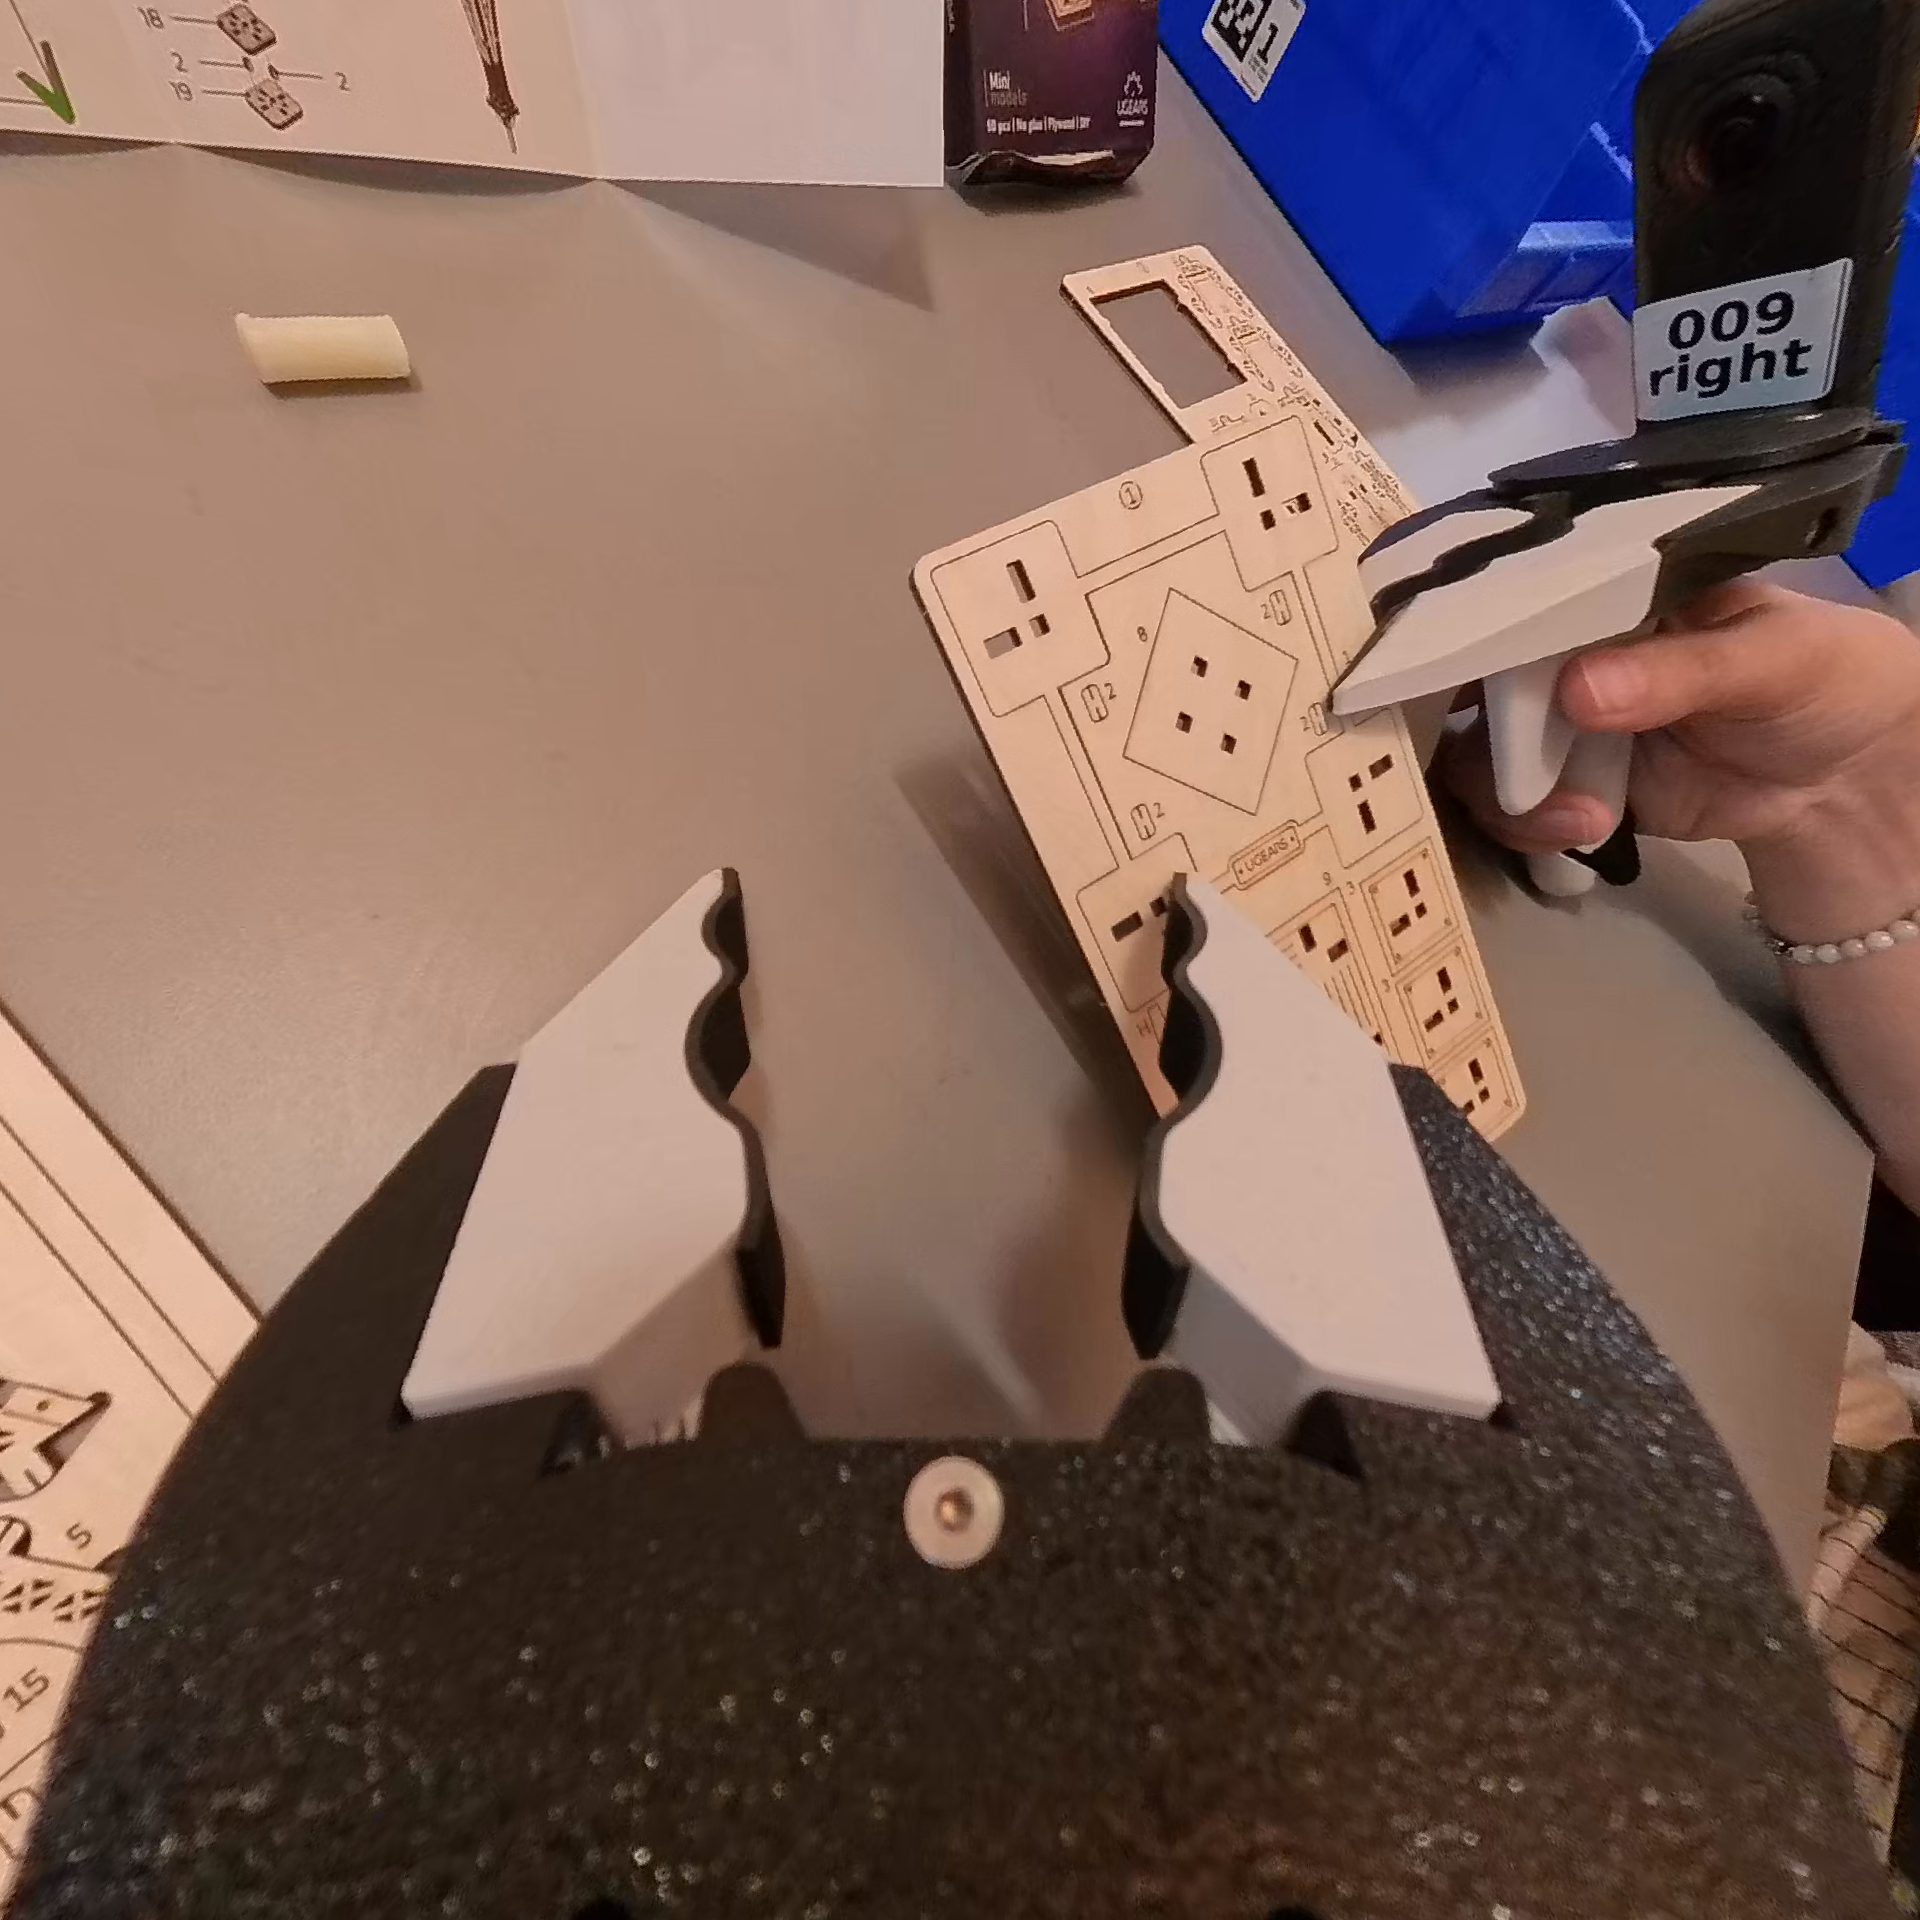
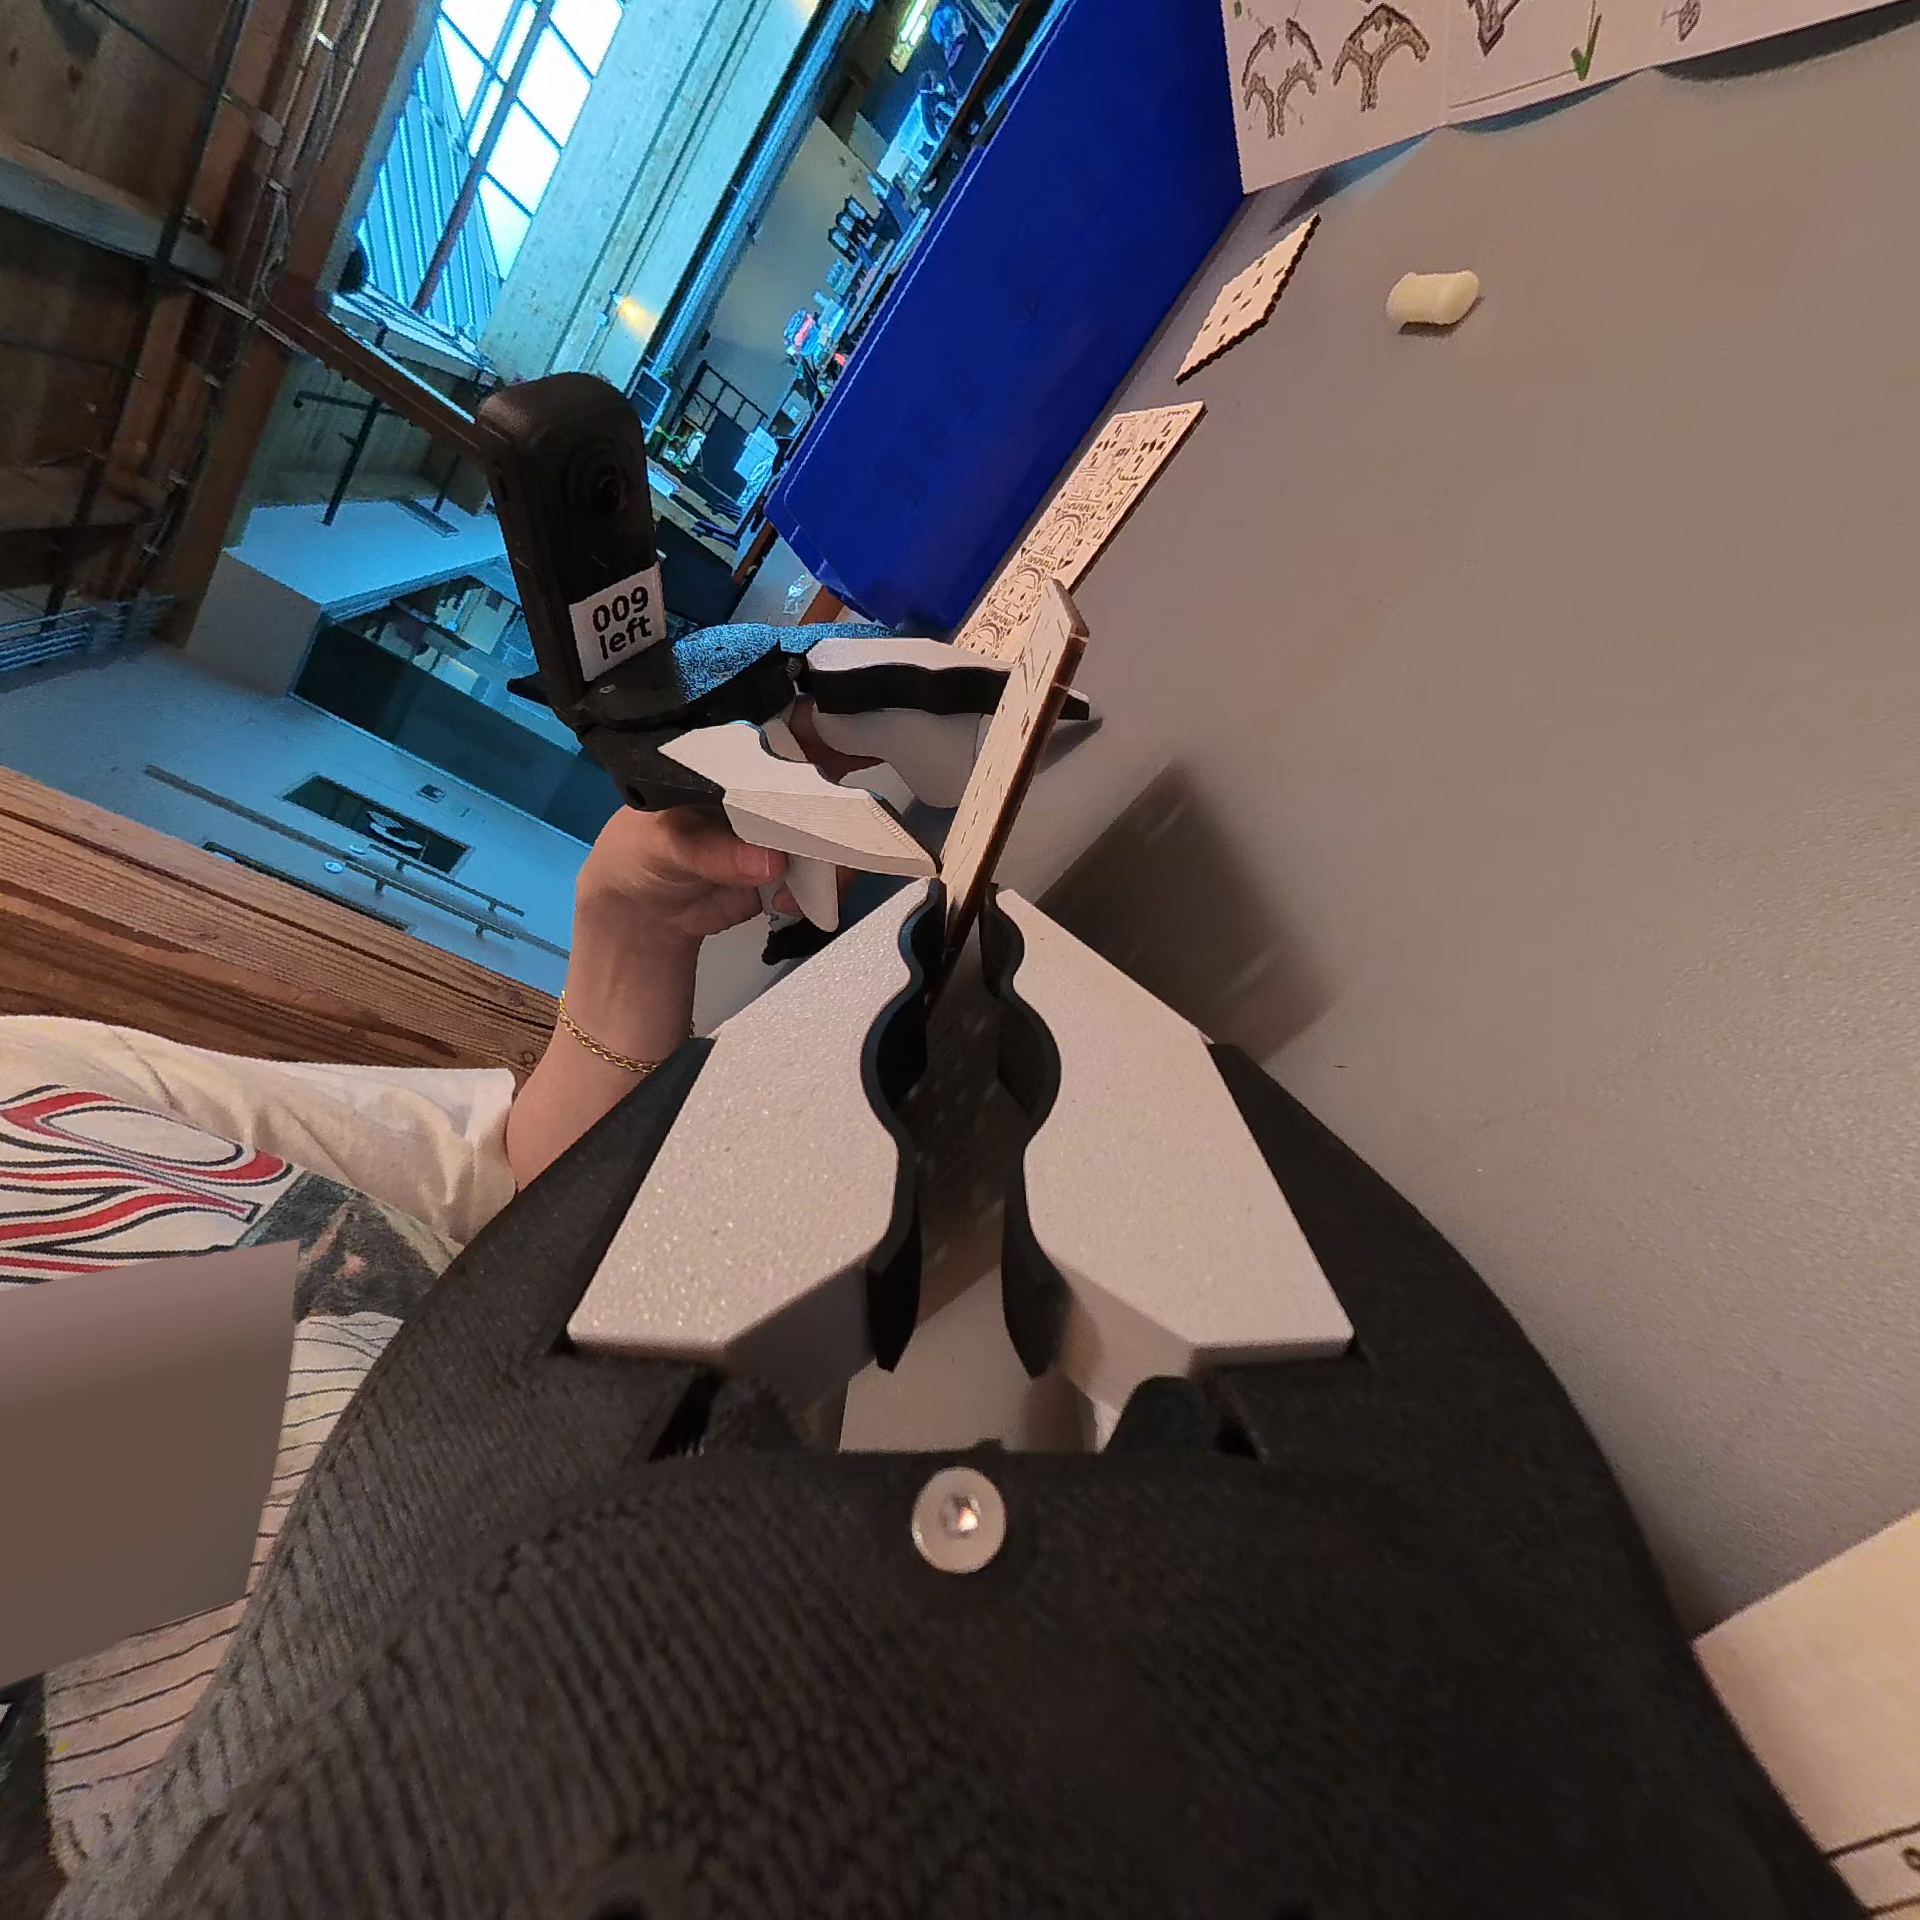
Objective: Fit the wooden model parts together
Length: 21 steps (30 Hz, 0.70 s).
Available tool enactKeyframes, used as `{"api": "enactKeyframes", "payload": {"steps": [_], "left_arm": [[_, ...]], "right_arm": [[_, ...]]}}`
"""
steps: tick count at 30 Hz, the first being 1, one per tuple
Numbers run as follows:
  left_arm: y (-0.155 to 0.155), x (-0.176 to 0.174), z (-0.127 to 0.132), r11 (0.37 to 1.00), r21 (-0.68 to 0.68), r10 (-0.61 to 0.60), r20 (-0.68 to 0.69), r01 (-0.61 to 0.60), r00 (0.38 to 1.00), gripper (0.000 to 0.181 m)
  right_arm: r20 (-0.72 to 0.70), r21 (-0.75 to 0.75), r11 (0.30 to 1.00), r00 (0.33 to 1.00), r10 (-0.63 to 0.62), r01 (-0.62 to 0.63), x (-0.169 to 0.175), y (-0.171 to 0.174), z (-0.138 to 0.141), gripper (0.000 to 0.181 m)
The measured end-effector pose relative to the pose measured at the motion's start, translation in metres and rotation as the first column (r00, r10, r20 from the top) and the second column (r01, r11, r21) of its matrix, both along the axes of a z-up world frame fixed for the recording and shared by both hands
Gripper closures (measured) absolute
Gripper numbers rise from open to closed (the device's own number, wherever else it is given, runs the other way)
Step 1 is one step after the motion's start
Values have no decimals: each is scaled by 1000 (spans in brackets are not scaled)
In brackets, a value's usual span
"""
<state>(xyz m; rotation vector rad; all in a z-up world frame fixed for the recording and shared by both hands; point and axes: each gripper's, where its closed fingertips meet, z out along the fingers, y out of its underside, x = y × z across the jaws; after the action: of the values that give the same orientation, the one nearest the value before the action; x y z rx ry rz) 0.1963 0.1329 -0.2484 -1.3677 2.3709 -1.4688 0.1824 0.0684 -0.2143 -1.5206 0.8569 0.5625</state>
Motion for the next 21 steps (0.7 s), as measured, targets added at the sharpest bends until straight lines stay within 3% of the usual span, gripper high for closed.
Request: {"api": "enactKeyframes", "payload": {"steps": [6, 13, 21], "left_arm": [[0, 0, 1, 1000, -9, -4, 1, 4, 1000, 103], [0, 4, 21, 992, -124, 26, 29, -23, 999, 104], [-3, 1, 15, 996, -90, 4, 22, -1, 1000, 103]], "right_arm": [[-1, 0, 1000, 1000, 0, 0, 0, 0, 0, 177], [-2, 11, 1000, 1000, -3, 3, 1, -1, 1, 178], [-1, 12, 1000, 1000, -6, 6, 1, -1, 1, 178]]}}
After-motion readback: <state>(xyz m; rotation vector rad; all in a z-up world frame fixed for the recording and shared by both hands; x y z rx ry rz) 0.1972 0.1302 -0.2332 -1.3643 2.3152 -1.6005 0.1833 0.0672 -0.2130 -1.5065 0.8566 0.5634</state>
